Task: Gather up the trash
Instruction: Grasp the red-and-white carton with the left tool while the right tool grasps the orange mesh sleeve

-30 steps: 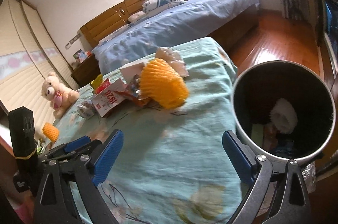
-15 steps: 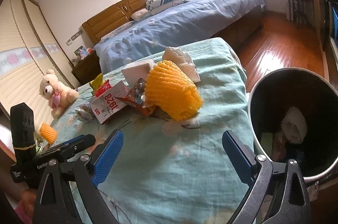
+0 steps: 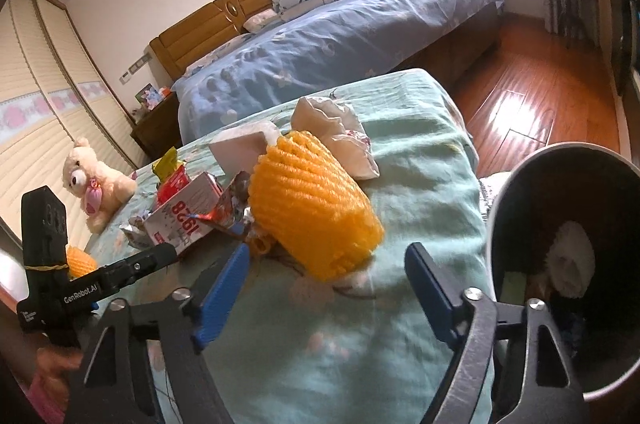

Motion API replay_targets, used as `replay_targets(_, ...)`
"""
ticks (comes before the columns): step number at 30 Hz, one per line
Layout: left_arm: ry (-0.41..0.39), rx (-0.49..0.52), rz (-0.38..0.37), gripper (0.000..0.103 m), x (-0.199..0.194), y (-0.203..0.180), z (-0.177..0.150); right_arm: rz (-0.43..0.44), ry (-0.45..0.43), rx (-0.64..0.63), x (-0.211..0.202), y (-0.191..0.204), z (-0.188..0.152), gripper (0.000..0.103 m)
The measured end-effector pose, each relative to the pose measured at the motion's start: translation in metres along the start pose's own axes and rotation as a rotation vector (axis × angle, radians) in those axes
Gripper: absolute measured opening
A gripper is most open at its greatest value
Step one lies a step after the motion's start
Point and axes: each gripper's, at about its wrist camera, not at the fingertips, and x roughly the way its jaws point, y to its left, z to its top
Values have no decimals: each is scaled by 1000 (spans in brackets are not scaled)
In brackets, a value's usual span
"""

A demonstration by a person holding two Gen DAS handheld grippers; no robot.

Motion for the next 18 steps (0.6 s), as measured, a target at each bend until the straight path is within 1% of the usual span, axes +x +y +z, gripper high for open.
replay_targets(4,-1,3,-12,69,9,-3,5,17,10,6,9,1,7,71)
replay_targets(5,-5,8,-17,67,11,-4,6,21,11,6,11,2,9,66)
replay_targets(6,-8,11,-21,62,11,-5,6,21,14,6,13,2,10,62)
replay_targets(7,-9,15,-26,58,12,-6,6,21,19,6,16,2,10,50)
replay_targets(8,-8,22,-28,48,14,-7,7,24,24,8,17,2,10,37)
replay_targets(9,-3,30,-29,39,16,-8,7,34,28,12,18,1,9,34)
replay_targets(11,-4,43,-31,36,17,-10,5,40,26,10,17,2,7,23)
replay_targets(14,-21,75,-20,34,14,-16,1,36,13,9,11,3,2,18)
replay_targets(18,-39,100,-12,33,2,-20,-11,37,1,5,0,4,-4,16)
